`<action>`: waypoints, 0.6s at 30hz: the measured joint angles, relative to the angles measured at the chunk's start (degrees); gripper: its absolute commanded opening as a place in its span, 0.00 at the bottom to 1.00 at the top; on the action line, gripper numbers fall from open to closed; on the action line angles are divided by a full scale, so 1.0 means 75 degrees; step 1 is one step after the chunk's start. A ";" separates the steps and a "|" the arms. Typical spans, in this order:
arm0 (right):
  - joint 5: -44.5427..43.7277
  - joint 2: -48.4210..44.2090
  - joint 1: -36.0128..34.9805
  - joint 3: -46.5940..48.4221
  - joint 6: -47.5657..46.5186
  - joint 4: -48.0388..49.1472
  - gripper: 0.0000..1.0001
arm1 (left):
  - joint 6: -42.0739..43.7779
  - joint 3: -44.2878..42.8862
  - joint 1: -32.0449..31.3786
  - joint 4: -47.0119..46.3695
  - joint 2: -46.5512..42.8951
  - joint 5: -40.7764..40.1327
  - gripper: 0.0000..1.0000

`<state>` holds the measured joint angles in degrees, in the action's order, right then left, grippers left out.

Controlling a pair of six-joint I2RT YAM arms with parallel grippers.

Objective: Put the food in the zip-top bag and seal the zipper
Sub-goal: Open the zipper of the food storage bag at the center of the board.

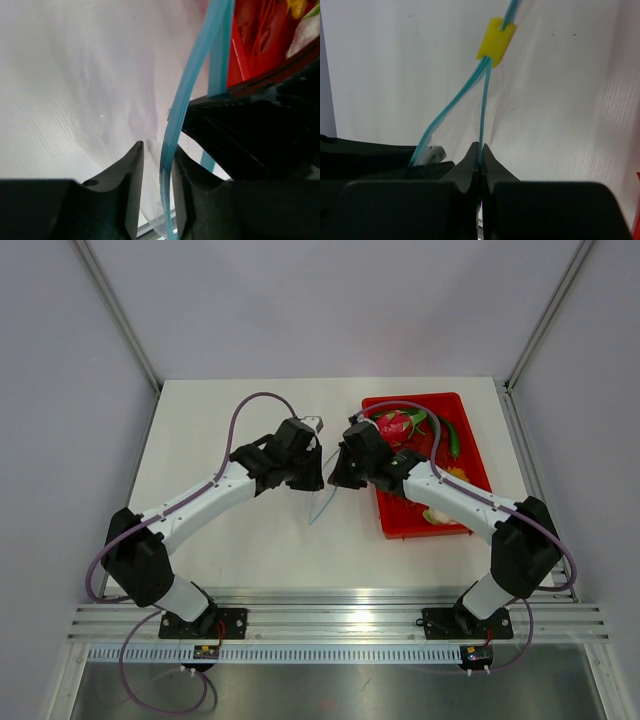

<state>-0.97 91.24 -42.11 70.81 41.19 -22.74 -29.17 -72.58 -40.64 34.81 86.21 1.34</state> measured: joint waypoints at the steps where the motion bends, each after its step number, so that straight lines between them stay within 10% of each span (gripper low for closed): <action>1: -0.0017 -0.0032 0.0000 -0.0035 0.0000 0.0038 0.00 | 0.0015 -0.0003 0.0015 0.0020 0.0047 -0.0061 0.08; 18: -0.0484 0.0510 0.0099 -0.0396 -0.0443 0.0114 0.00 | 0.0175 -0.0268 0.0557 0.1137 -0.0612 -0.0606 0.00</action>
<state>-4.60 95.07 -41.36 67.83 37.87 -21.89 -27.86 -74.59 -36.47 43.33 81.62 -3.20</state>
